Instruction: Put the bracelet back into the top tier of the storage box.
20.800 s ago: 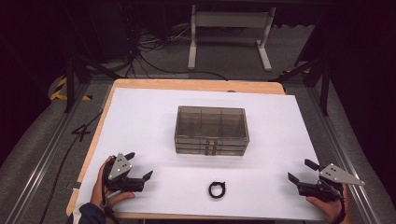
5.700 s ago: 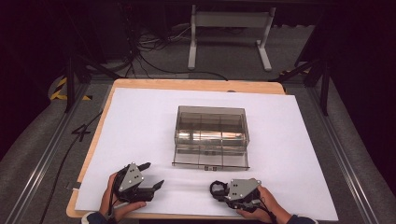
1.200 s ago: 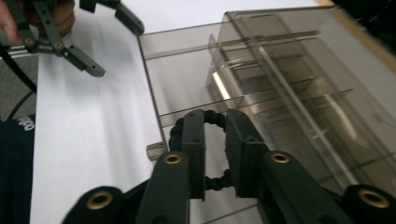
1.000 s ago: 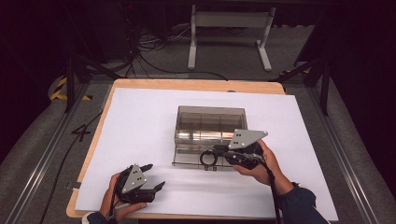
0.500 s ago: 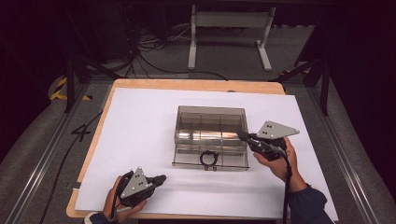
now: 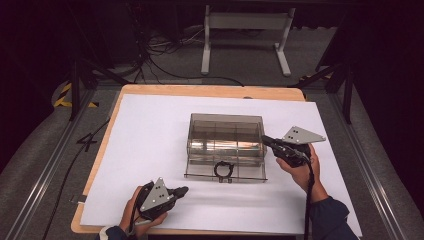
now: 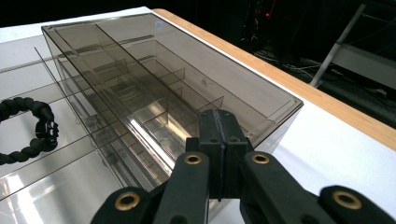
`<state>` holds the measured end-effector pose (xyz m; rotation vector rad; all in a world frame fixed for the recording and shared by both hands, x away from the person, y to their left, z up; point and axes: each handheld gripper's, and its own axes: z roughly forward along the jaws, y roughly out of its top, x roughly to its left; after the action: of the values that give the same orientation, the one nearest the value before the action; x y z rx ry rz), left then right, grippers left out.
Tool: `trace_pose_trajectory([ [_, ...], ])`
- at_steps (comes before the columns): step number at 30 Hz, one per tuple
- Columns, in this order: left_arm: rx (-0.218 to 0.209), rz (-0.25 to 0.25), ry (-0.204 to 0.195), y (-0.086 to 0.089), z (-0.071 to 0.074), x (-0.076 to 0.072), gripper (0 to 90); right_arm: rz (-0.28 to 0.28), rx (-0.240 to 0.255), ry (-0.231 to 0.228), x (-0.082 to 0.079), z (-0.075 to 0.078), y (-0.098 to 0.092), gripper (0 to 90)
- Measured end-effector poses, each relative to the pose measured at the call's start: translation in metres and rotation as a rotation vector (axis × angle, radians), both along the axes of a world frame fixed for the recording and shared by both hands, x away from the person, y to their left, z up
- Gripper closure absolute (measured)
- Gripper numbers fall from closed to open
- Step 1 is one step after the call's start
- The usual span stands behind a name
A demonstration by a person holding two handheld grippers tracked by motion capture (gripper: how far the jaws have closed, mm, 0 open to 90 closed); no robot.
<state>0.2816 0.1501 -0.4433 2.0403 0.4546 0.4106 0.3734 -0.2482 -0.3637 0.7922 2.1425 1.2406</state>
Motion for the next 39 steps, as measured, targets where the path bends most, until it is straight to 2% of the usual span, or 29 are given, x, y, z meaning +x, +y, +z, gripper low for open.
trace_pose_trajectory([
  [3, 0.001, -0.007, -0.003, -0.008, 0.001, 0.001, 89.2, -0.005, -0.024, -0.005, 0.0, -0.001, 0.001, 90.0],
  [7, 0.009, -0.028, -0.005, -0.016, 0.001, 0.002, 88.9, -0.013, -0.029, 0.005, 0.002, -0.005, -0.002, 90.0],
  [10, 0.009, -0.035, -0.007, -0.021, 0.002, 0.003, 89.0, -0.012, -0.008, 0.009, 0.003, -0.006, -0.005, 90.0],
  [25, -0.013, -0.027, -0.029, -0.036, 0.005, 0.008, 86.2, -0.013, -0.01, -0.003, 0.001, -0.008, -0.004, 90.0],
  [39, -0.031, -0.048, -0.045, -0.054, 0.009, 0.012, 85.9, -0.009, -0.014, -0.01, -0.003, -0.008, -0.005, 90.0],
])
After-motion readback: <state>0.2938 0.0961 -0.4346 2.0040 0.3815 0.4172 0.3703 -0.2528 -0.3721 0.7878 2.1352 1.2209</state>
